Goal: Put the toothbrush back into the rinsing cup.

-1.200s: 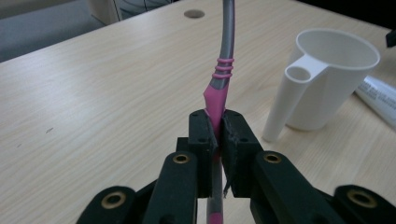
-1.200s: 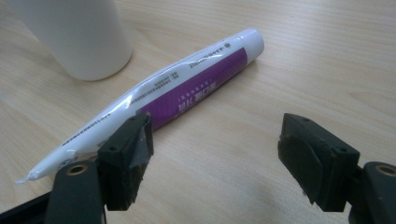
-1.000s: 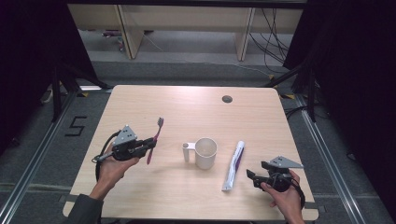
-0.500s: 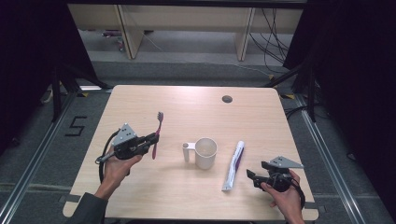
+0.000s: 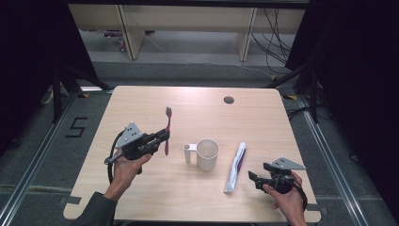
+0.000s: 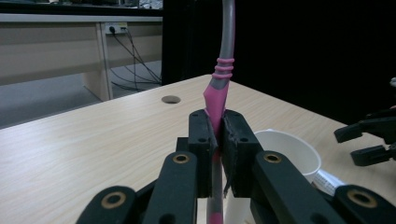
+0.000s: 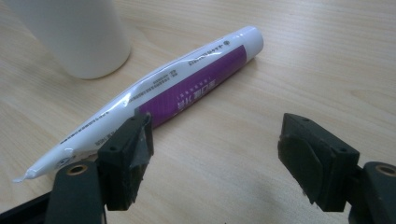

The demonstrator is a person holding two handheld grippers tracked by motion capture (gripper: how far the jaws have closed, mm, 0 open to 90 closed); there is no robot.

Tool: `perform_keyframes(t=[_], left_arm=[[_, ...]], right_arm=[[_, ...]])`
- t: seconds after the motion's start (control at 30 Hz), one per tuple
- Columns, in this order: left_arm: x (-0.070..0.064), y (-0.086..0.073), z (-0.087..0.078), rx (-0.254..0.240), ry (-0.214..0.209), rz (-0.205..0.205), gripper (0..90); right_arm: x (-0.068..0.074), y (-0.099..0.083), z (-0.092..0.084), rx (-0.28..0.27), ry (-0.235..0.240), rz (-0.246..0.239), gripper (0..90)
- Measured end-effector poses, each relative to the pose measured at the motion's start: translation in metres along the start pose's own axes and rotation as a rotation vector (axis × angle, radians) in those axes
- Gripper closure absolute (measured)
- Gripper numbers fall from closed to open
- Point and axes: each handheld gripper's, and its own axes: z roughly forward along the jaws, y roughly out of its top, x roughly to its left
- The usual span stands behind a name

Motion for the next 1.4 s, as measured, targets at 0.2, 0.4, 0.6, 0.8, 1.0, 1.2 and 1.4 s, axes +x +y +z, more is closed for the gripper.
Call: perform_keyframes(t=[0.2, 0.4, 0.6, 0.8, 1.0, 1.2, 1.4], left_arm=[[-0.007, 0.008, 0.006, -0.027, -0.018, -0.003, 82.5], [-0.012, 0.013, 0.019, -0.054, -0.026, -0.002, 82.5], [-0.018, 0.016, 0.033, -0.076, -0.041, -0.003, 82.5], [-0.019, 0.013, 0.043, -0.084, -0.041, -0.010, 82.5], [-0.018, 0.009, 0.050, -0.093, -0.039, -0.014, 82.5], [-0.019, 0.001, 0.053, -0.082, -0.034, 0.001, 82.4], [-0.021, -0.012, 0.056, -0.071, -0.031, 0.020, 82.4]], right_arm=[[-0.003, 0.001, 0.000, -0.006, -0.015, -0.040, 27.5], [-0.001, 0.000, 0.000, -0.002, -0.008, -0.009, 27.6], [-0.001, 0.000, 0.000, -0.002, -0.007, -0.010, 27.6], [-0.001, 0.000, 0.000, 0.001, -0.007, -0.007, 27.6], [-0.001, 0.000, -0.001, -0.004, -0.008, -0.015, 27.6], [-0.001, 0.000, -0.001, 0.002, -0.003, -0.004, 27.6], [0.000, 0.000, -0.001, 0.006, 0.001, 0.001, 27.6]])
